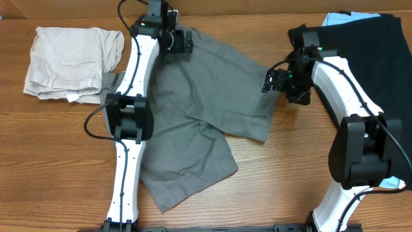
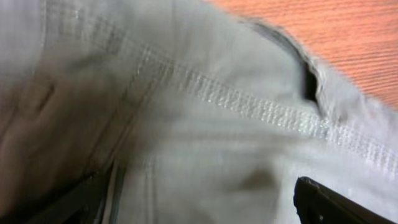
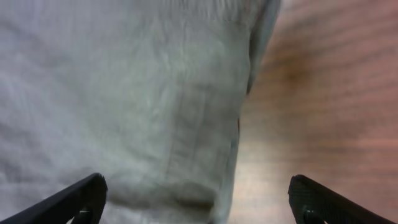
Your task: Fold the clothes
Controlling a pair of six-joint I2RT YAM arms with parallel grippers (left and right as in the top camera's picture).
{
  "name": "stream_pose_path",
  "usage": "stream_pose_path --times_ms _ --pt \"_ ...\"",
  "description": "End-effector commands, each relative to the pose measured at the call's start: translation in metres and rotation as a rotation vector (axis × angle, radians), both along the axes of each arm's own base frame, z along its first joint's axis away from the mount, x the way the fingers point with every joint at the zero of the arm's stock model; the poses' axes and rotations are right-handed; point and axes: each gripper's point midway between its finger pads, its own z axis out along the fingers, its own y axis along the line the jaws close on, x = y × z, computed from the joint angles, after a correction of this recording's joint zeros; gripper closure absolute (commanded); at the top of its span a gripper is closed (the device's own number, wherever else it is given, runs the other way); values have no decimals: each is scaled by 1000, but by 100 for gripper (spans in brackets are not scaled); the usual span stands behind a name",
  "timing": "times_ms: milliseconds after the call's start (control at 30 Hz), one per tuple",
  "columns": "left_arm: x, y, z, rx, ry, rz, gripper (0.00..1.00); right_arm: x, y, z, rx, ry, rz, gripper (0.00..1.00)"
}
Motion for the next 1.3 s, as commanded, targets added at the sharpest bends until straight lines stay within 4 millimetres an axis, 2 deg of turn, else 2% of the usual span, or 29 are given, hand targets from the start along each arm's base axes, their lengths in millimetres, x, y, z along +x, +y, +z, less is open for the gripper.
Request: stream_pose_path --times_ms 0,267,367,500,667,733,800,833,900,1000,1133,1267 --pt "0 -3 25 -21 -16 11 0 4 2 -12 14 -33 -19 4" --pt "-25 0 139 -5 -141 -45 0 22 3 -34 23 -149 -33 5" --pt "-37 2 183 -4 -194 -55 0 28 3 -38 25 -183 -33 11" --pt "-60 5 237 3 -260 -75 0 32 3 -47 28 -209 -33 28" --pt "-94 16 296 30 -331 -60 0 31 3 -59 29 -222 -37 42" --pt "-107 24 316 54 -357 -39 0 31 -1 -61 8 -224 -46 58" --pt "-123 34 337 89 -384 -10 0 35 -8 -61 -30 -240 -58 90" --pt "-128 38 344 101 -393 2 0 37 -11 -61 -45 -250 -65 96" --pt "-138 47 356 135 -413 27 0 45 -19 -58 -72 -281 -82 96" --pt "-145 62 369 201 -443 70 0 62 -32 -44 -76 -333 -114 96" --pt "-145 74 369 257 -442 113 0 90 -47 -13 -57 -418 -147 96" --pt "-143 78 367 270 -438 124 0 118 -51 16 -54 -544 -154 96"
